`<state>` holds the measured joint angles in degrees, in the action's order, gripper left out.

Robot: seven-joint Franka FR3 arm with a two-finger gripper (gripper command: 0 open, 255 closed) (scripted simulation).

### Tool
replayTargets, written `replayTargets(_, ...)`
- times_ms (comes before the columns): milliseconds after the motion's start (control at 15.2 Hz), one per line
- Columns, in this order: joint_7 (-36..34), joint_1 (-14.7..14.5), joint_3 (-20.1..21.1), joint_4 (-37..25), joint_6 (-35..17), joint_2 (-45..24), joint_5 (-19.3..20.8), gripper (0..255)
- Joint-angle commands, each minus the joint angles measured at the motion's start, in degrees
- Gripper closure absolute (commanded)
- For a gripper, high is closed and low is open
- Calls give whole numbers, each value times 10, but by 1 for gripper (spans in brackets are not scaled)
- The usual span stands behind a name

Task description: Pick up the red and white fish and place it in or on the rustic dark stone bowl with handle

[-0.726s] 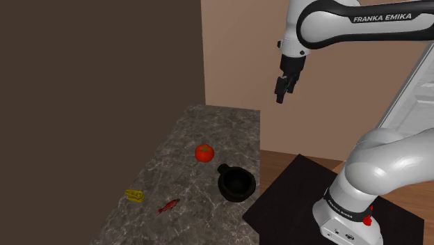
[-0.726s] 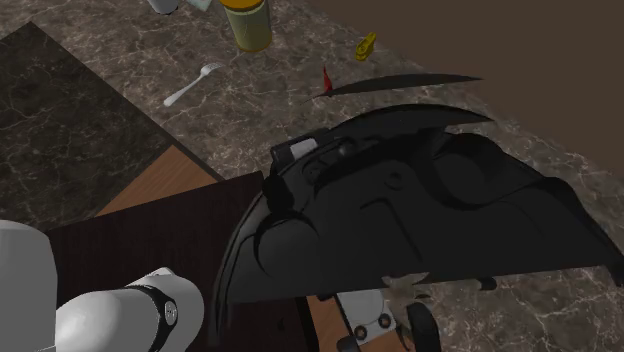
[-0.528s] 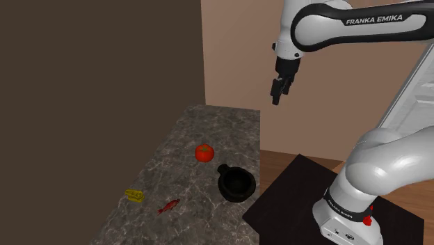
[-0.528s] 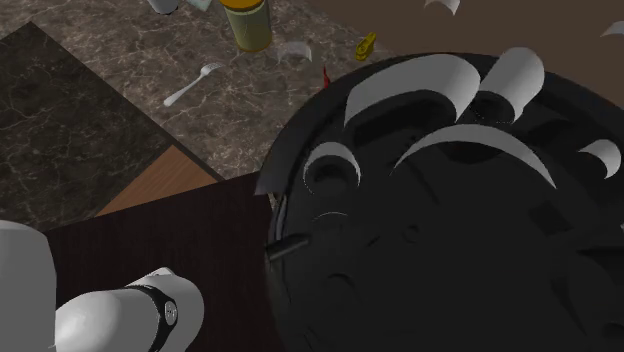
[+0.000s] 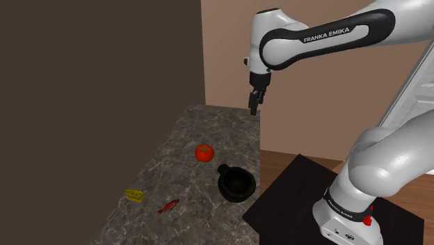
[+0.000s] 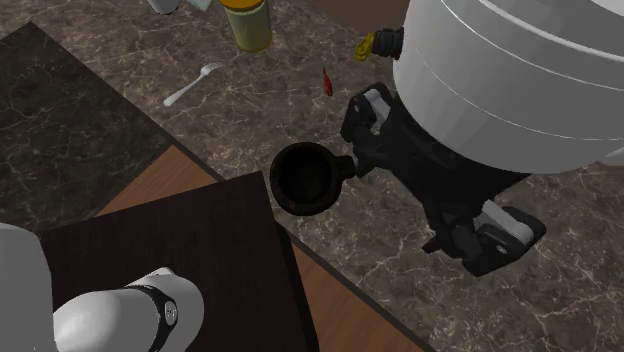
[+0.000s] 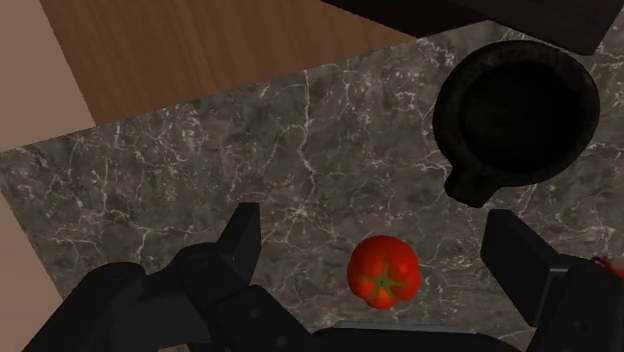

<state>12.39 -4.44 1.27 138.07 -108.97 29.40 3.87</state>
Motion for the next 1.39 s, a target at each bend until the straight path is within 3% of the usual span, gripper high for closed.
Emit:
replayTargets(0,11,-13,8,-8,-30,-39,-4,0)
replayTargets(660,66,-65,49,-81,-129,-220,-6,0)
replayTargets(1320,107,-113,95,-181,-187,-392,20,0)
